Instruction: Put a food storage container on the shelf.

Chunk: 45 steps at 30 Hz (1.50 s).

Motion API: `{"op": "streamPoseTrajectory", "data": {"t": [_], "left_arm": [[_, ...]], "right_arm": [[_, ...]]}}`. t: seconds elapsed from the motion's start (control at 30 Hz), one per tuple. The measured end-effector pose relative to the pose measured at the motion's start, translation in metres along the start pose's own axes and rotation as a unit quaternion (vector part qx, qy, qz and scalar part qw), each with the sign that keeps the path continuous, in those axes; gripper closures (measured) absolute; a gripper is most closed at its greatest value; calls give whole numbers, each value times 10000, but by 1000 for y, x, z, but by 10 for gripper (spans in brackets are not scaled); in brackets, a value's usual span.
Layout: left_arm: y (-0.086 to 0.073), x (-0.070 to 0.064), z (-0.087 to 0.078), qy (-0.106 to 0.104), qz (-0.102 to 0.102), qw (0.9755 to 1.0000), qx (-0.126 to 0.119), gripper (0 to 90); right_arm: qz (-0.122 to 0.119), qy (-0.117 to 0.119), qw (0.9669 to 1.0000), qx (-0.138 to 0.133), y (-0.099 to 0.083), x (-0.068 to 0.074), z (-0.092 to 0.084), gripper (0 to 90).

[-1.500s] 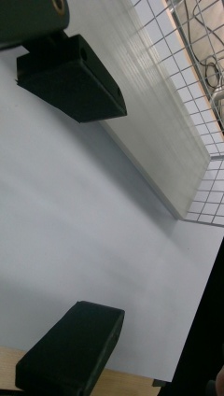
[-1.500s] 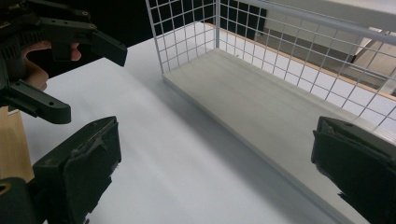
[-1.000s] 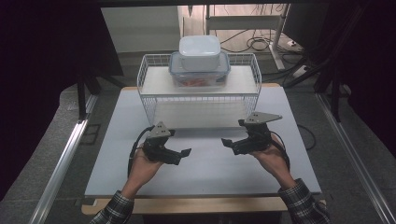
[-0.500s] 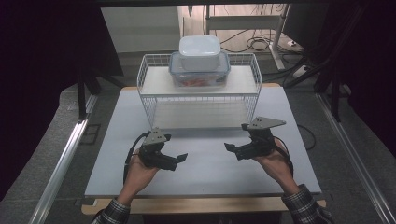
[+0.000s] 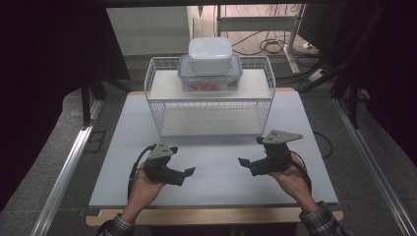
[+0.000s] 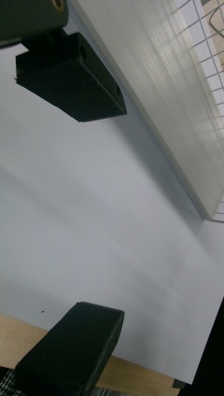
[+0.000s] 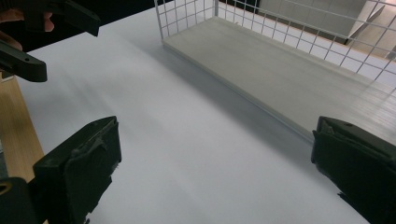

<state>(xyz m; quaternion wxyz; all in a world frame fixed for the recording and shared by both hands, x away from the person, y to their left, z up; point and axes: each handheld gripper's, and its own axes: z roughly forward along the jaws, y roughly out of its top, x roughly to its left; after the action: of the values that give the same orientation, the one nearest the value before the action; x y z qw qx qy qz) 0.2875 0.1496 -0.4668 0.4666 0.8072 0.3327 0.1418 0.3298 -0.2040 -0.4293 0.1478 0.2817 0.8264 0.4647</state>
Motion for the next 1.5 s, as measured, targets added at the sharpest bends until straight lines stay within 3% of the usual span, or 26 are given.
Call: {"op": "streamPoseTrajectory", "data": {"t": [0.83, 1.5], "left_arm": [[-23, -4, -5, -26, -98, 9999, 75, 33], [-40, -4, -11, 121, -138, 9998, 126, 11]], "right_arm": [[82, -40, 9999, 78, -27, 2, -5, 6], [106, -250, 9993, 272, -50, -3, -11, 0]]}}
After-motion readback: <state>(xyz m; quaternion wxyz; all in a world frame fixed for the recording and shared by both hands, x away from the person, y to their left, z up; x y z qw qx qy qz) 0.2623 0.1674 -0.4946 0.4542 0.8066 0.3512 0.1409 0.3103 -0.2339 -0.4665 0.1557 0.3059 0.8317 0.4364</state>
